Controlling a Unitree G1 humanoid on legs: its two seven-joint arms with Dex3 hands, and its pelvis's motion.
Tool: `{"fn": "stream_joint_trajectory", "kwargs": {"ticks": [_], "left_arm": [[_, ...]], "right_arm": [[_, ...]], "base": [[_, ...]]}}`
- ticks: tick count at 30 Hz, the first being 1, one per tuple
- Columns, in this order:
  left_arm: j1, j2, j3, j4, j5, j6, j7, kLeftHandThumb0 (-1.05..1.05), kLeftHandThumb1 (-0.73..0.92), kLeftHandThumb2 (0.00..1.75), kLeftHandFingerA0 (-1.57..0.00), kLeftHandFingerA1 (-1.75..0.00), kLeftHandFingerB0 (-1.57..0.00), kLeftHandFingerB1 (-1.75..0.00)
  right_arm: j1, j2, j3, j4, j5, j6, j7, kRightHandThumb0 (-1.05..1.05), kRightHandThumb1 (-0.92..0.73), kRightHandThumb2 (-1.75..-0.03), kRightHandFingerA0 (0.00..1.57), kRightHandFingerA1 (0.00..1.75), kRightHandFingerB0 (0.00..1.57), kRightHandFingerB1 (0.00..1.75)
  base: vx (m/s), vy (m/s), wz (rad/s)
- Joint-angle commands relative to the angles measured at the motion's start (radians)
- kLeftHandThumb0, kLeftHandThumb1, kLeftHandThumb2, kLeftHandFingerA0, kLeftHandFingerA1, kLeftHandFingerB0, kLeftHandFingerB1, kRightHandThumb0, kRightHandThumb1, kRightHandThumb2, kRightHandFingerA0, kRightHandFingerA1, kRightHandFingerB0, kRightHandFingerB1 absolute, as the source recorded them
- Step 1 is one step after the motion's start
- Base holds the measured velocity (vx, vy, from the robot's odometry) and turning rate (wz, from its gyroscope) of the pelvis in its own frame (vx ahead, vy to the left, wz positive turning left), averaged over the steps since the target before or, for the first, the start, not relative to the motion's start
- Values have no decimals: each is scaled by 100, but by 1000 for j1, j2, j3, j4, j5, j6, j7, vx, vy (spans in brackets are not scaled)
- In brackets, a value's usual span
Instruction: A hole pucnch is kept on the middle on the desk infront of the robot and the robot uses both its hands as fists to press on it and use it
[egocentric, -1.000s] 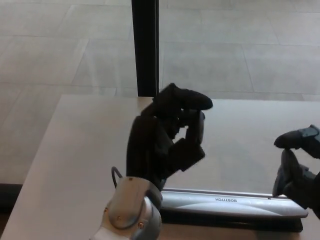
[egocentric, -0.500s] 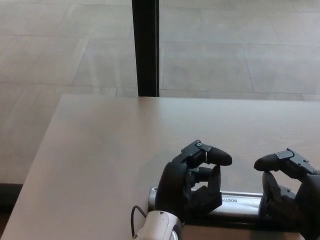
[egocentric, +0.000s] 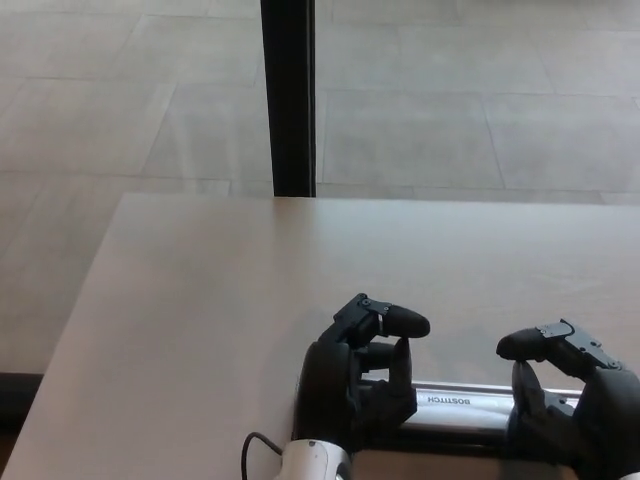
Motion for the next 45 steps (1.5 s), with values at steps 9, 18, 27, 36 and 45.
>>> {"fn": "stream_joint_trajectory", "kwargs": {"ticks": [9,18,27,36,45], "left_arm": [[99,-324,-71,440,318,-455,519,-36,84,80,-90,-175,-56,-164],[-37,-224,-179,580,506,-444,667,-32,74,90,-87,-175,-68,-136],[-118,-156,-251,670,593,-453,686,-25,71,100,-81,-175,-60,-148],[-203,-63,-409,722,759,-485,715,-25,66,94,-85,-175,-67,-148],[-257,-47,-487,765,832,-457,767,-26,65,104,-89,-175,-70,-146]], "right_arm": [[-7,114,-33,473,-230,-608,-186,-37,-79,-86,100,175,61,170],[-46,138,-65,677,-304,-788,-333,-33,-75,-90,90,175,56,175],[-84,119,-92,821,-351,-889,-418,-34,-71,-94,94,175,60,175],[-109,102,-82,920,-421,-972,-486,-48,-85,-71,85,172,70,146],[-135,118,-97,950,-427,-931,-527,-36,-79,-62,86,158,65,152]], "base": [[0,0,0],[0,0,0],[0,0,0],[0,0,0],[0,0,0]]}}
